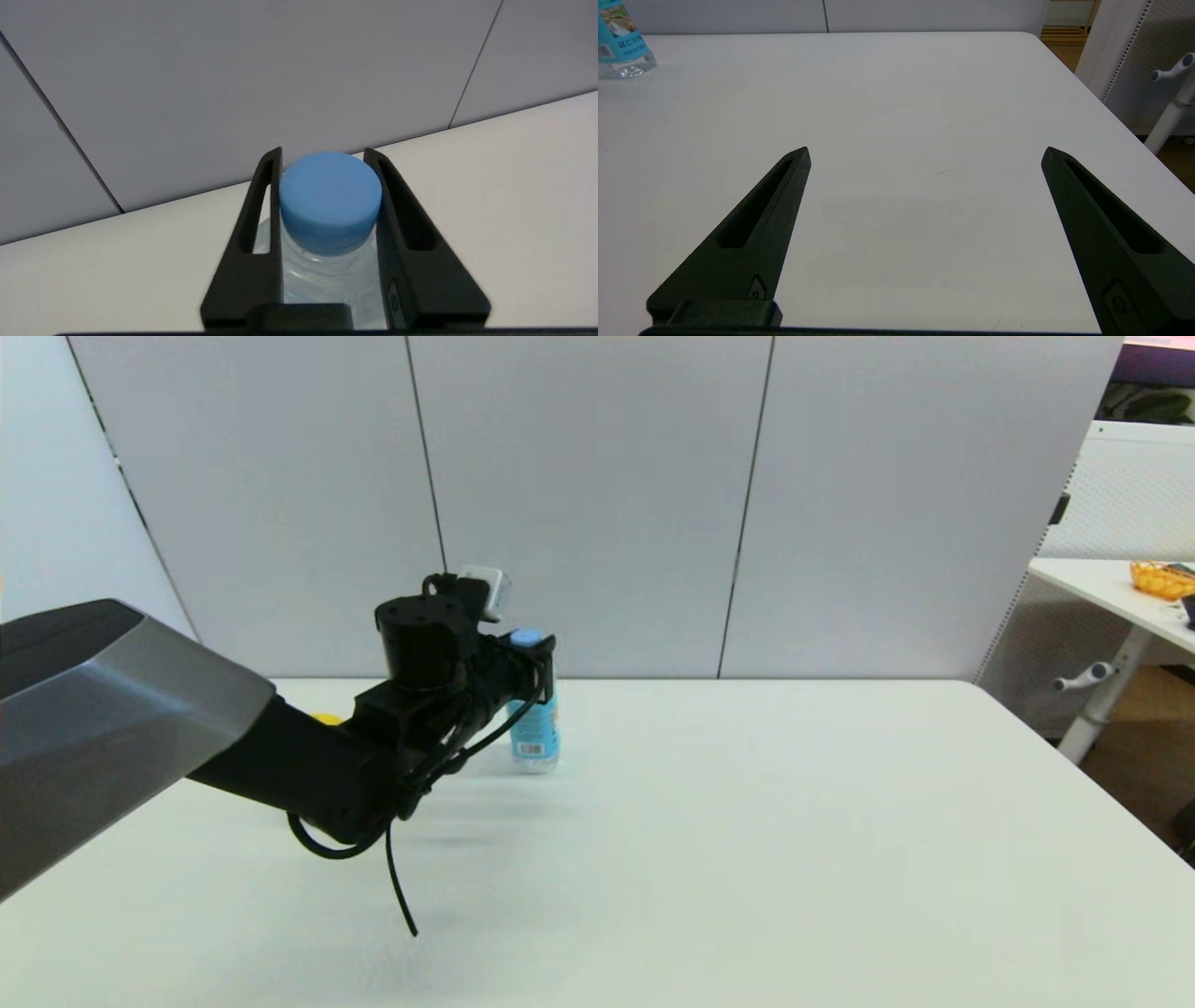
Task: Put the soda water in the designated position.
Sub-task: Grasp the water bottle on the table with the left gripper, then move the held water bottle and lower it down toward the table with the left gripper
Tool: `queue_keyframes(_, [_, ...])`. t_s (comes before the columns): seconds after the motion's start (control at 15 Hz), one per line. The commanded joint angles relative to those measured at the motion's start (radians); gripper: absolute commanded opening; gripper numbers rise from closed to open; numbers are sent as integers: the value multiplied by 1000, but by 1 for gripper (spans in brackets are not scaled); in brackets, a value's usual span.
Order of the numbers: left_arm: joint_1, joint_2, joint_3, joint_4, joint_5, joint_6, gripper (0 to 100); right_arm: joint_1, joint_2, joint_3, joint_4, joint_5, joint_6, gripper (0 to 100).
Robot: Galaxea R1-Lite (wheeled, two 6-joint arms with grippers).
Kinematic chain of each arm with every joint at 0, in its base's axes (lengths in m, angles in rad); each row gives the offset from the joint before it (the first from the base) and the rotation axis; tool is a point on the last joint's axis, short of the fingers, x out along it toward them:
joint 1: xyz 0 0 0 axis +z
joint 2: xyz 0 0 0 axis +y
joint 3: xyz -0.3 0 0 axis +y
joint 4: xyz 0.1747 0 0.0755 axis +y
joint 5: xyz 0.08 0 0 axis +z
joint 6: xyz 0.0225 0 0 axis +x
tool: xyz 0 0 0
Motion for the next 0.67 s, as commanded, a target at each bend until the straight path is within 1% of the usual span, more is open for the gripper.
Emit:
queue_keyframes(0.07, [-2, -10, -1, -7, 1, -1, 0, 0, 1, 0, 0, 0, 0, 100])
queue_keyframes(0.27, [-2, -37, -1, -3, 43, -1, 0, 0, 1, 0, 0, 0, 0, 100])
queue_keyframes(0.4, [-2, -84, -1, 4, 49, 7, 0, 0, 1, 0, 0, 0, 0, 100])
queue_keyframes(0.67, [5, -217, 16, 75, 52, 7, 0, 0, 1, -1, 0, 0, 0, 100])
